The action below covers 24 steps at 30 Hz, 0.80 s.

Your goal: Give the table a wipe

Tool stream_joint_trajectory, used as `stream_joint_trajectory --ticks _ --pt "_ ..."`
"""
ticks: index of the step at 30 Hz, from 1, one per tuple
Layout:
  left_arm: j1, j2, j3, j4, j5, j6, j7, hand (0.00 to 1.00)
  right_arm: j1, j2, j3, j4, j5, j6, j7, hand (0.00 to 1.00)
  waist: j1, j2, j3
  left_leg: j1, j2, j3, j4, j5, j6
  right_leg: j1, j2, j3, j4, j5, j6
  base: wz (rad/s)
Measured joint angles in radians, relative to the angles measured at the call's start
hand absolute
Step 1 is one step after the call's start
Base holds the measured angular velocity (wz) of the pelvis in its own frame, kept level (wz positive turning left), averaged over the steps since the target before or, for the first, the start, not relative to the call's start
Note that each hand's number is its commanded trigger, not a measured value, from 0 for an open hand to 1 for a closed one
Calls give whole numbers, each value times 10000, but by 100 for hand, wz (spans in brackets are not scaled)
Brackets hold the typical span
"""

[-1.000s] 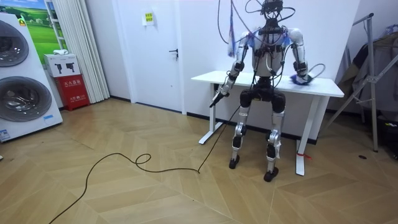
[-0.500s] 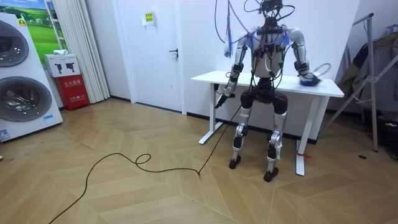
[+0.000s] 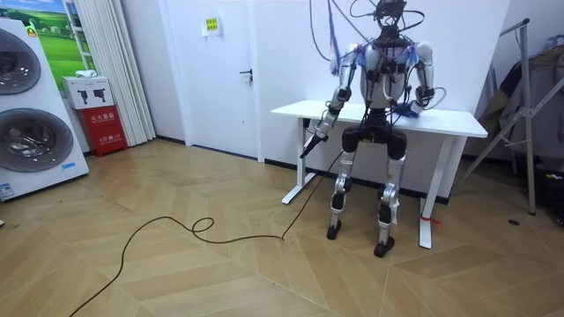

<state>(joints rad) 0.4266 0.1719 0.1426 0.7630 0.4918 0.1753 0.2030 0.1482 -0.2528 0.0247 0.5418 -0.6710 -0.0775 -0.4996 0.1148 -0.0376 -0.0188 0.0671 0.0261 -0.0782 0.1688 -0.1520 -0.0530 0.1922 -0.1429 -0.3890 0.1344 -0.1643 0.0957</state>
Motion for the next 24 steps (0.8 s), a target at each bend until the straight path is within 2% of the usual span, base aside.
stream_joint_trajectory --ticks 3,5,7,10,11,12,13,14,15,16,18,19,21,24 --pt "-134 29 474 -154 10 -124 22 0 833 -239 -807 26 140 -7 -699 100 -182 -2 -46 22 -7 131 21 -66 19 -3 -23 129 13 -29 28 -15" --pt "-213 82 480 -189 4 -168 156 0 1406 -581 -1197 81 699 -1 -1023 100 -399 -5 -49 -31 6 169 206 -141 33 -33 -31 194 79 -28 27 -8" --pt "-262 36 414 -156 0 -228 341 0 1504 -688 -1263 223 1251 36 -1021 100 -437 -22 -38 -76 28 188 375 -206 35 -45 -35 239 194 -33 17 -8" --pt "-410 18 -88 -133 -288 -252 596 0 885 -500 -1246 357 1597 505 -756 100 -275 -13 -25 -86 93 318 460 -216 20 -191 1 404 353 11 -46 -15" --pt "-414 7 -251 -49 -313 -253 695 0 555 -391 -1194 351 1601 801 -516 100 -207 6 -15 -80 152 368 470 -252 -47 -196 54 474 363 48 -92 -22" --pt "-544 -19 -398 121 -315 -234 712 0 163 -288 -1119 341 1599 1184 -206 100 -12 32 -10 -86 208 454 461 -232 -84 -325 94 592 420 81 -140 -28" --pt "-596 -47 -436 177 -363 -232 712 0 -81 -235 -1043 324 1597 1368 -22 100 122 49 9 -87 220 457 457 -226 -92 -378 114 668 463 96 -164 -42" --pt "-656 -79 -501 281 -559 -215 713 0 -686 -165 -668 315 1450 1748 367 100 389 80 68 -102 249 458 454 -220 -103 -593 188 916 544 109 -200 -60" --pt "-652 -87 -517 433 -686 -201 713 0 -1432 -67 -93 313 1142 2069 809 100 748 90 89 -227 309 479 450 -206 -124 -826 281 1037 547 131 -231 -61" --pt "-709 -87 -501 464 -691 -161 712 0 -1808 -23 280 294 1013 2169 1006 100 869 144 87 -305 337 471 446 -181 -141 -930 322 1076 558 160 -267 -36" --pt "-838 -83 -495 469 -896 -15 706 0 -3175 20 1515 156 459 2174 1651 100 1039 39 335 -597 367 342 295 74 -157 -1266 388 1084 549 202 -329 17" --pt "-872 -90 -496 468 -897 0 685 0 -3437 33 1632 155 380 2163 1774 100 1161 29 362 -633 367 313 287 94 -163 -1295 387 1038 547 203 -330 33" --pt "-628 -15 -486 464 -900 17 662 0 -4133 94 1843 154 175 2150 2080 100 1510 -7 351 -863 261 -52 277 163 -117 -1351 353 709 499 249 -397 41" --pt "-86 33 -478 408 -903 304 475 0 -4295 94 1862 158 -40 2098 2324 100 1623 -59 316 -893 159 -388 269 182 -107 -1153 289 261 392 199 -362 45"
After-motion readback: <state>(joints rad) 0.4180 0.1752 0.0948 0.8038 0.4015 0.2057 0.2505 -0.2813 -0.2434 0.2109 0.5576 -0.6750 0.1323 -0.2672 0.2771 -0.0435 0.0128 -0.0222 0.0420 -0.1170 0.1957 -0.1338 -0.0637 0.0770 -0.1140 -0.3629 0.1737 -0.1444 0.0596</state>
